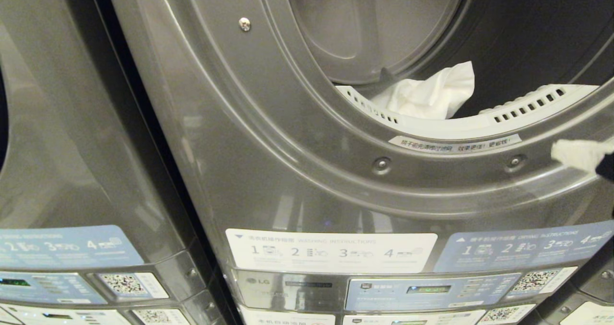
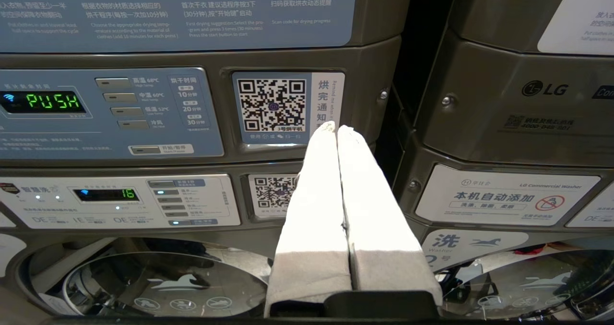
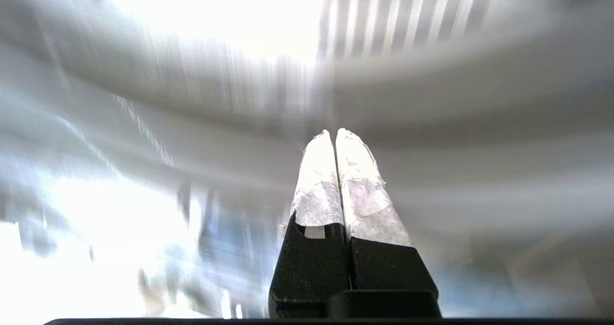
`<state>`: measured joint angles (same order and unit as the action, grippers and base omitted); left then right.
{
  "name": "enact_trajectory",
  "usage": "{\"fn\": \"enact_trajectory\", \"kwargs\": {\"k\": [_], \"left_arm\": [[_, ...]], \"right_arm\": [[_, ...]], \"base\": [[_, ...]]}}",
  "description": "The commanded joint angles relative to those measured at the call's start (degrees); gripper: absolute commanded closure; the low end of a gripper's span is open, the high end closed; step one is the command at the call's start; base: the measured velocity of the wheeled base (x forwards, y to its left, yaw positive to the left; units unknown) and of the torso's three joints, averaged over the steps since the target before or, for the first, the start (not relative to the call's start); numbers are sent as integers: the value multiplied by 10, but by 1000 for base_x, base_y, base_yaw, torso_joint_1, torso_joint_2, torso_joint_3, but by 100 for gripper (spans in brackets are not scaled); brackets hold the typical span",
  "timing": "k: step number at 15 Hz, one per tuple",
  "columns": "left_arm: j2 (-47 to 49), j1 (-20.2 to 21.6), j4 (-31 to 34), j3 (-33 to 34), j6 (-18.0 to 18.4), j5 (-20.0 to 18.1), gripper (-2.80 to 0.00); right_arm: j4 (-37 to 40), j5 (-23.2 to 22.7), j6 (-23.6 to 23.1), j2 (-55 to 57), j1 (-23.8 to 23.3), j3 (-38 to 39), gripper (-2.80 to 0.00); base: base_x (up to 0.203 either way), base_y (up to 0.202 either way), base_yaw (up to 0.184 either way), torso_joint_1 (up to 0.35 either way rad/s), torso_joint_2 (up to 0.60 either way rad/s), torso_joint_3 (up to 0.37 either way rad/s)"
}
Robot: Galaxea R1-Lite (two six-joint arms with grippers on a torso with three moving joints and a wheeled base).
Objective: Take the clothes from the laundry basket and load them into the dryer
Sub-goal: Close the dryer
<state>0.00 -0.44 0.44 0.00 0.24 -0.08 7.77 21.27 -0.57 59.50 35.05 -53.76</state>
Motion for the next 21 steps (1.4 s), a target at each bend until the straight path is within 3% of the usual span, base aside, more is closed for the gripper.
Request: {"fn": "enact_trajectory", "kwargs": {"k": [1, 7, 9, 12, 13, 17, 18, 20, 21], "left_arm": [[0, 0, 0, 0, 0, 0, 0], [0, 0, 0, 0, 0, 0, 0], [0, 0, 0, 0, 0, 0, 0], [0, 0, 0, 0, 0, 0, 0], [0, 0, 0, 0, 0, 0, 0], [0, 0, 0, 0, 0, 0, 0], [0, 0, 0, 0, 0, 0, 0], [0, 0, 0, 0, 0, 0, 0], [0, 0, 0, 0, 0, 0, 0]], "right_arm": [[0, -8, 0, -79, -10, 102, 0], [-37, -39, -2, -185, -20, 415, 0], [-66, -54, -15, -195, -79, 481, 0], [-83, -114, -42, -237, -226, 505, 0], [-85, -132, -63, -282, -250, 510, 0], [-83, -212, -117, -514, -321, 523, 0], [-75, -225, -115, -555, -331, 524, 0], [-60, -239, -59, -595, -349, 527, 0], [-57, -240, -51, -594, -351, 528, 0]], "base": [[0, 0, 0, 0, 0, 0], [0, 0, 0, 0, 0, 0], [0, 0, 0, 0, 0, 0], [0, 0, 0, 0, 0, 0], [0, 0, 0, 0, 0, 0], [0, 0, 0, 0, 0, 0], [0, 0, 0, 0, 0, 0], [0, 0, 0, 0, 0, 0], [0, 0, 0, 0, 0, 0]]}}
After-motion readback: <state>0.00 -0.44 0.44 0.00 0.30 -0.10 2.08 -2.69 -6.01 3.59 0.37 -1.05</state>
